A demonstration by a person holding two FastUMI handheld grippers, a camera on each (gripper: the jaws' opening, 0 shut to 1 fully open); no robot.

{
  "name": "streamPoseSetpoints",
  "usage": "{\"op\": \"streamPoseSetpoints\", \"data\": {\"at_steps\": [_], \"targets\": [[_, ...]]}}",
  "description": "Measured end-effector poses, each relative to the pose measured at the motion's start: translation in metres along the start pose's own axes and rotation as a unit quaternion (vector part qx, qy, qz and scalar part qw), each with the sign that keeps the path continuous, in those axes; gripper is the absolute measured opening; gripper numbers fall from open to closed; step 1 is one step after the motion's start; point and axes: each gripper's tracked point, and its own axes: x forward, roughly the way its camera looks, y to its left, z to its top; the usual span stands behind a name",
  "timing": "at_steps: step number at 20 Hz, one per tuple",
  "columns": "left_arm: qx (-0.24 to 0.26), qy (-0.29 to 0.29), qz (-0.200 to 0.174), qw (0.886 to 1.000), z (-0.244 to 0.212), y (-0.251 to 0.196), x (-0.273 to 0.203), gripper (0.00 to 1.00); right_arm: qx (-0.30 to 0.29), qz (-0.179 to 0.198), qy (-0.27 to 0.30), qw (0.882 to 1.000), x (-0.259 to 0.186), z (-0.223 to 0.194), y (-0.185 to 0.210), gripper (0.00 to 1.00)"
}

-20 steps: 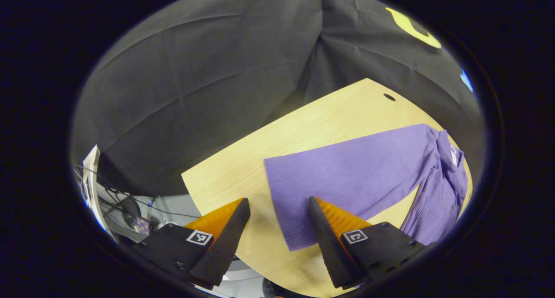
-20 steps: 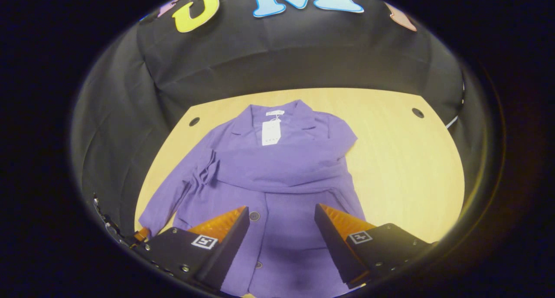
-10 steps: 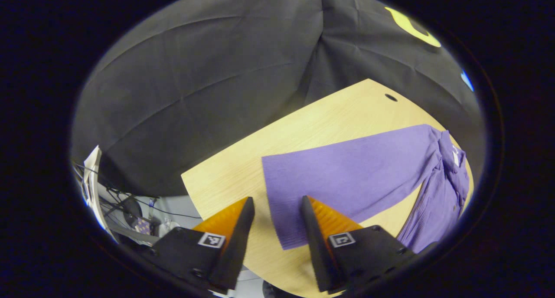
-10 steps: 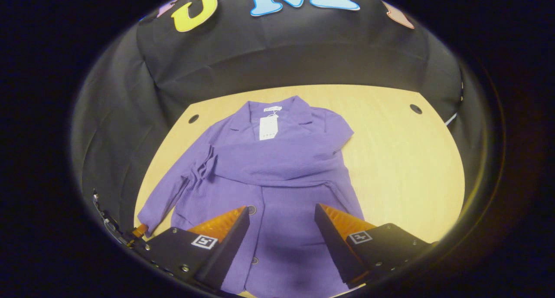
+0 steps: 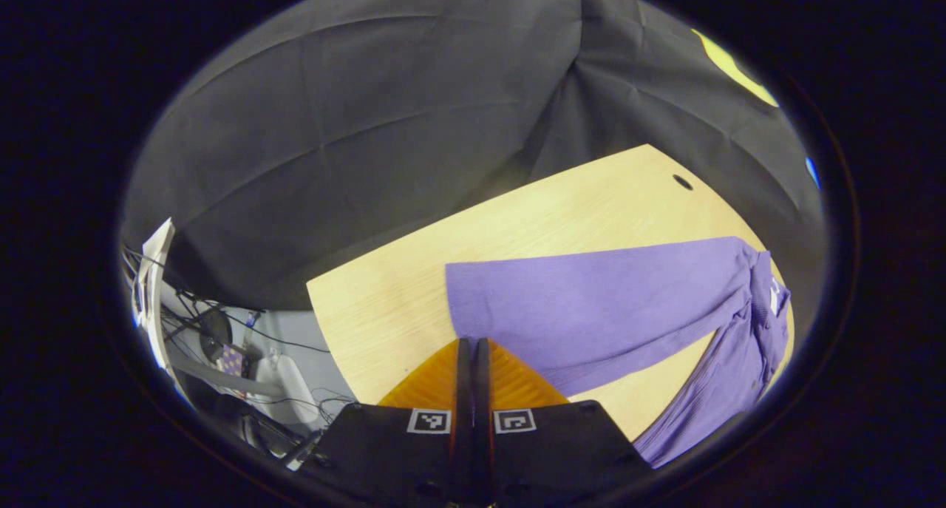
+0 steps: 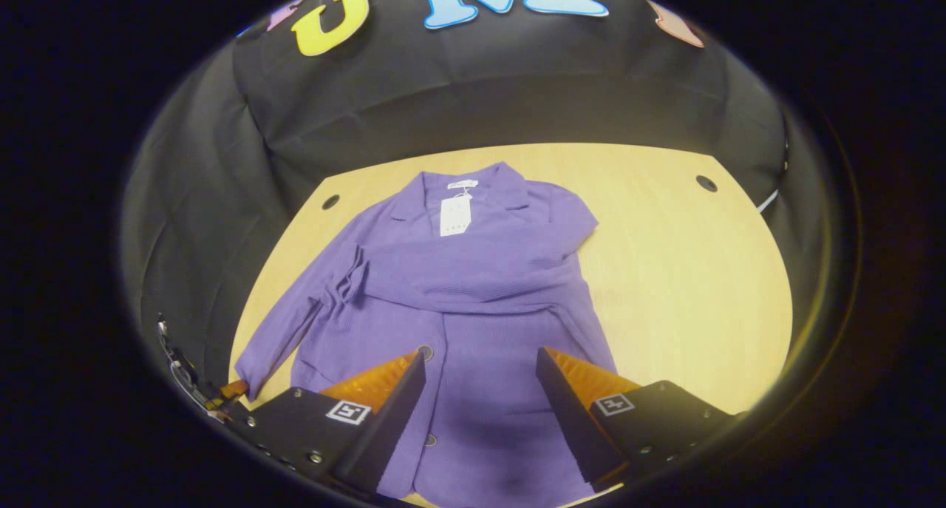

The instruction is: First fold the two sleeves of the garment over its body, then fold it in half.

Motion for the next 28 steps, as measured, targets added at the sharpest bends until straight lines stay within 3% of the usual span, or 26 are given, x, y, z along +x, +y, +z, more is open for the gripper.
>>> {"op": "streamPoseSetpoints", "data": {"at_steps": [3,7,12,17,21,28], "targets": [[0.042,0.001,-0.011,0.999,0.002,0.002,-0.003,0.06,0.005,0.000,0.000,1.000,-0.001,0.001,-0.002,0.94],[0.086,-0.041,-0.041,0.995,0.028,-0.018,-0.013,0.06,0.011,0.000,-0.002,1.000,0.000,0.003,-0.003,0.94],[0.063,-0.077,-0.074,0.992,0.069,-0.043,-0.041,0.07,0.005,0.004,0.001,1.000,0.003,-0.002,0.000,0.94],[0.057,-0.068,-0.087,0.992,0.069,-0.046,-0.048,0.07,0.014,0.006,0.012,1.000,0.006,-0.015,-0.002,0.94],[0.105,-0.105,-0.143,0.978,0.101,-0.105,-0.089,0.06,0.026,0.005,0.011,1.000,0.006,-0.017,-0.008,0.94],[0.168,-0.159,-0.248,0.941,0.151,-0.251,-0.134,0.07,0.061,0.004,-0.001,0.998,-0.003,-0.022,-0.024,0.94]]}}
